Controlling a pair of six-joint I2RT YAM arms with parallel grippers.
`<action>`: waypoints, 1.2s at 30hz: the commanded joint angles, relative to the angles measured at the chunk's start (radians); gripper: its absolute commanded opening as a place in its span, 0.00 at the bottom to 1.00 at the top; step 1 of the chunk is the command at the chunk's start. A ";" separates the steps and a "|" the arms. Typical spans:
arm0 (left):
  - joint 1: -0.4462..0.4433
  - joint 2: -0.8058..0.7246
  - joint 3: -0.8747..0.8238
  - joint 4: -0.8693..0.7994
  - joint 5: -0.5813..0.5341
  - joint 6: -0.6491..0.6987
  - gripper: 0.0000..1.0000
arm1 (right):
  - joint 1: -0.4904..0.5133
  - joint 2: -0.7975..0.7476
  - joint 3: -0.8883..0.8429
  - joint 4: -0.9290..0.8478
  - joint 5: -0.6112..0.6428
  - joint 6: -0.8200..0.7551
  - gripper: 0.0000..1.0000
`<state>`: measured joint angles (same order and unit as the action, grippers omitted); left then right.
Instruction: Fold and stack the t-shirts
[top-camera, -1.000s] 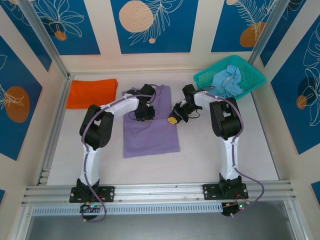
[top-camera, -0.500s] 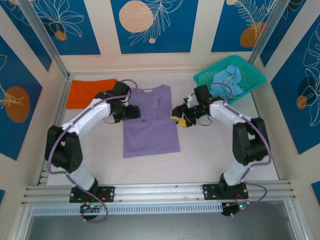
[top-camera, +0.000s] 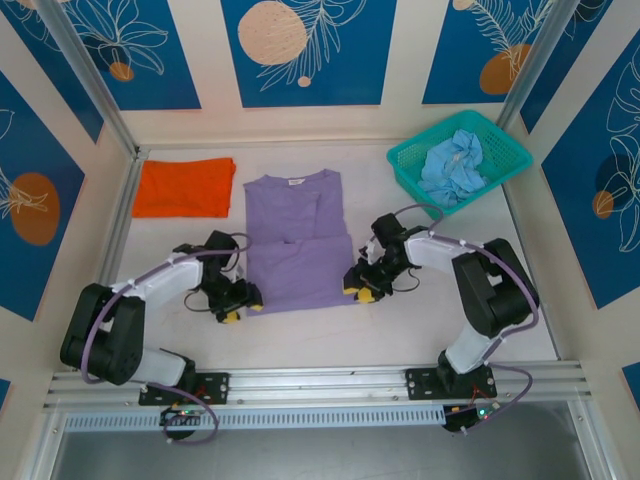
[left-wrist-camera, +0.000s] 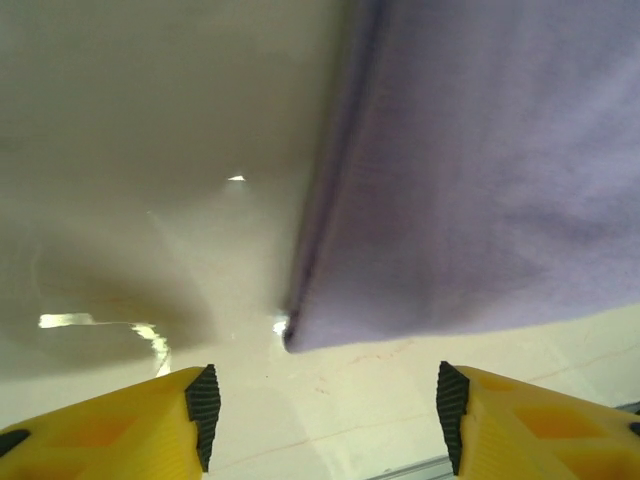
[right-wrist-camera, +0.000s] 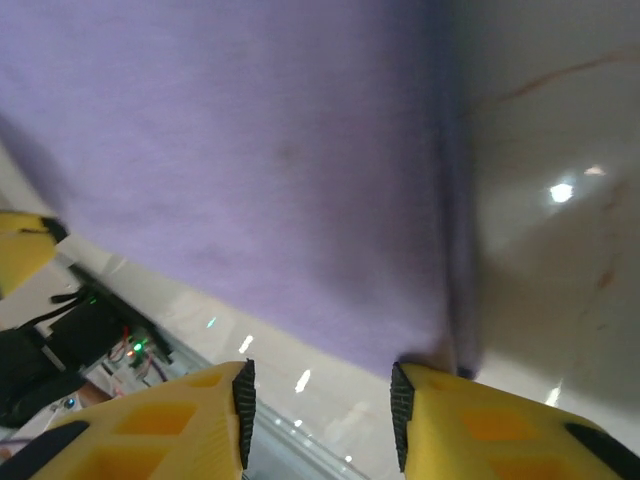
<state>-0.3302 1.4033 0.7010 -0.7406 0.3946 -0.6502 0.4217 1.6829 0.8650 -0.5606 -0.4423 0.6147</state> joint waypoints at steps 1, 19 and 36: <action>0.023 -0.003 -0.045 0.061 0.070 -0.039 0.59 | 0.012 0.025 0.017 -0.034 0.061 0.013 0.41; 0.085 0.069 -0.054 0.158 0.111 -0.057 0.44 | 0.014 -0.021 -0.052 0.027 0.077 0.047 0.44; 0.082 0.189 0.067 0.166 0.088 -0.064 0.18 | 0.043 0.070 0.011 -0.027 0.129 0.030 0.00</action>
<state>-0.2451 1.5627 0.7341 -0.6910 0.5060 -0.7254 0.4541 1.7210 0.8692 -0.5945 -0.3584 0.6571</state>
